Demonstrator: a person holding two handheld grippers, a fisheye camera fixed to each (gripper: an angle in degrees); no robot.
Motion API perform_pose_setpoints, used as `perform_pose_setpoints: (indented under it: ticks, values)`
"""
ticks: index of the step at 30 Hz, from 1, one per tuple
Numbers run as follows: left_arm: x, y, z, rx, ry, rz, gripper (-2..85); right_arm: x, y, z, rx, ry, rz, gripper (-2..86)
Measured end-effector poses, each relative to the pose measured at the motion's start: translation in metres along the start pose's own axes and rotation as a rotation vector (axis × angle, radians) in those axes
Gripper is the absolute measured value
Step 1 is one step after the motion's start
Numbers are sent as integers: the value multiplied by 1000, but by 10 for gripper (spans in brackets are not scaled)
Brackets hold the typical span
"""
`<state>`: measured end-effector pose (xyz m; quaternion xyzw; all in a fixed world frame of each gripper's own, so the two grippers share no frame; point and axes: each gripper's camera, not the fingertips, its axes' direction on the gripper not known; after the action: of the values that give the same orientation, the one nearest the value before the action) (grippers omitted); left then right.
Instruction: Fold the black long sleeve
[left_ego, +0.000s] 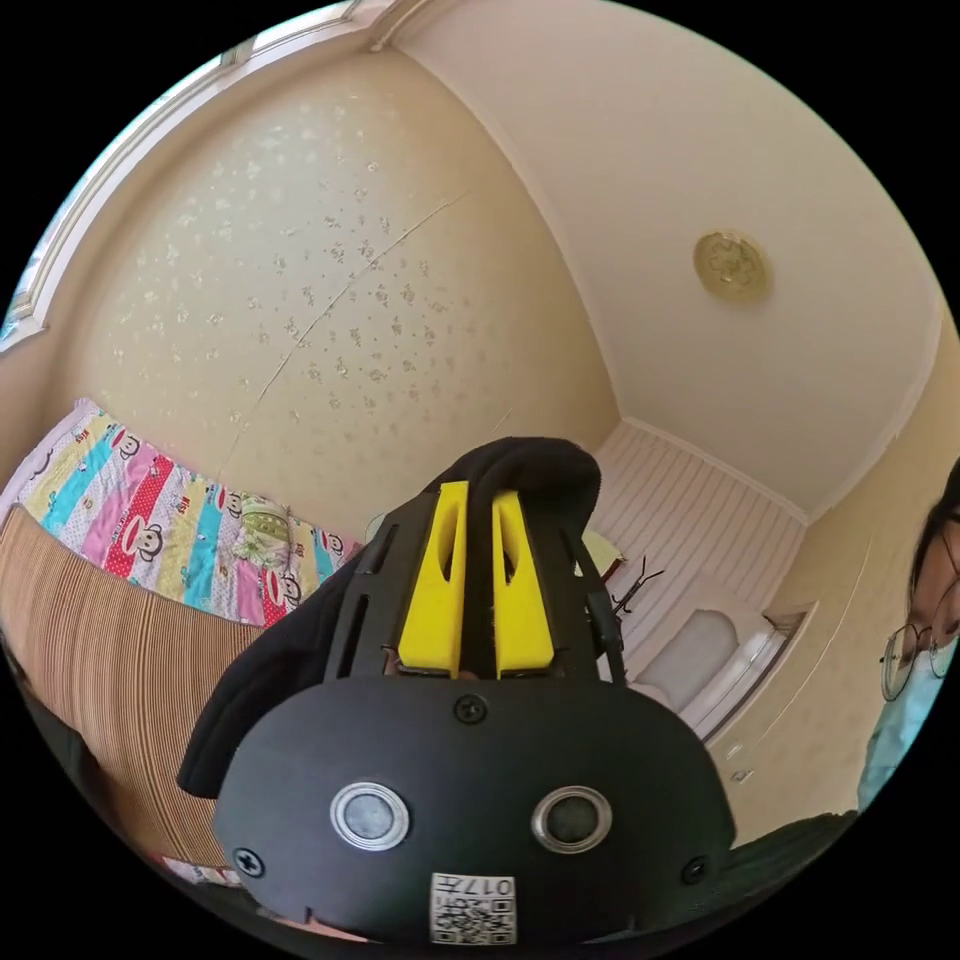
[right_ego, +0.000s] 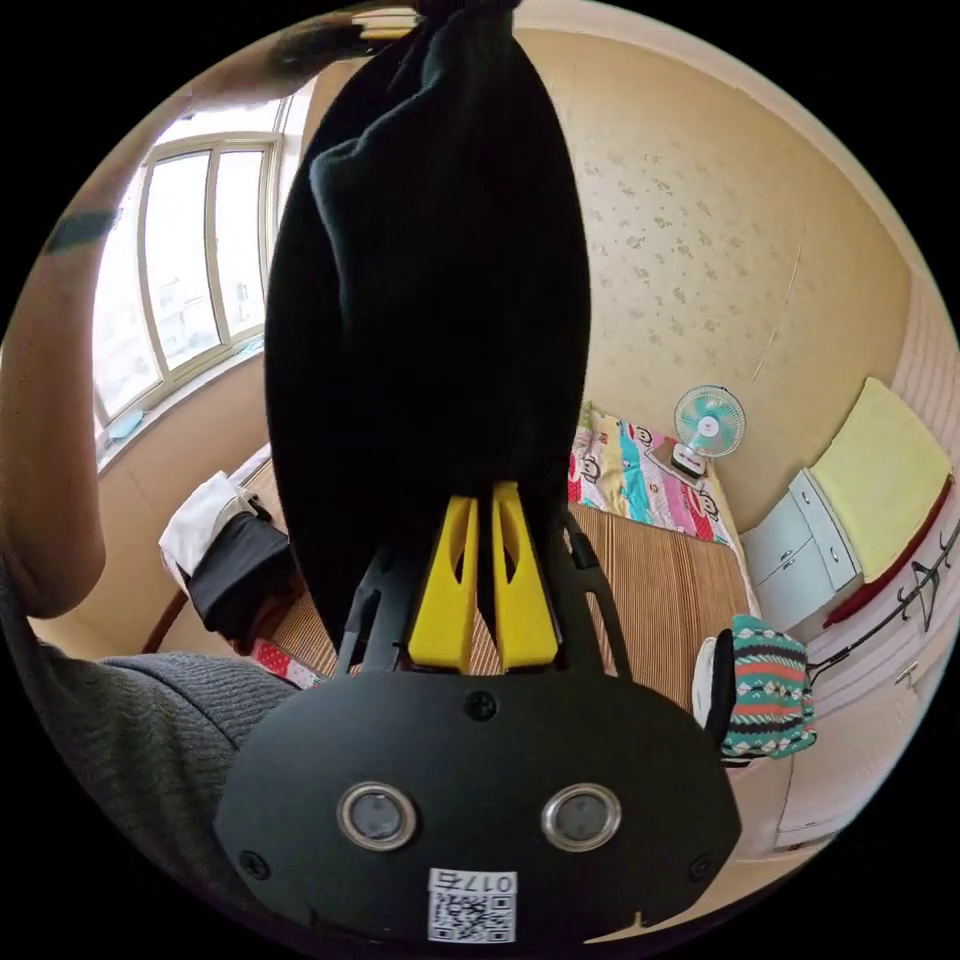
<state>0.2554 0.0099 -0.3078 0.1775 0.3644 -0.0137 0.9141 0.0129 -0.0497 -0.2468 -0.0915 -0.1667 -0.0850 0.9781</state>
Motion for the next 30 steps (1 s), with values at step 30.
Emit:
perform_pose_setpoints:
  ticks: [30]
  values:
    - [-309,-93,178,-781,-10,87,10,254,-222,70,-37,137,220,32]
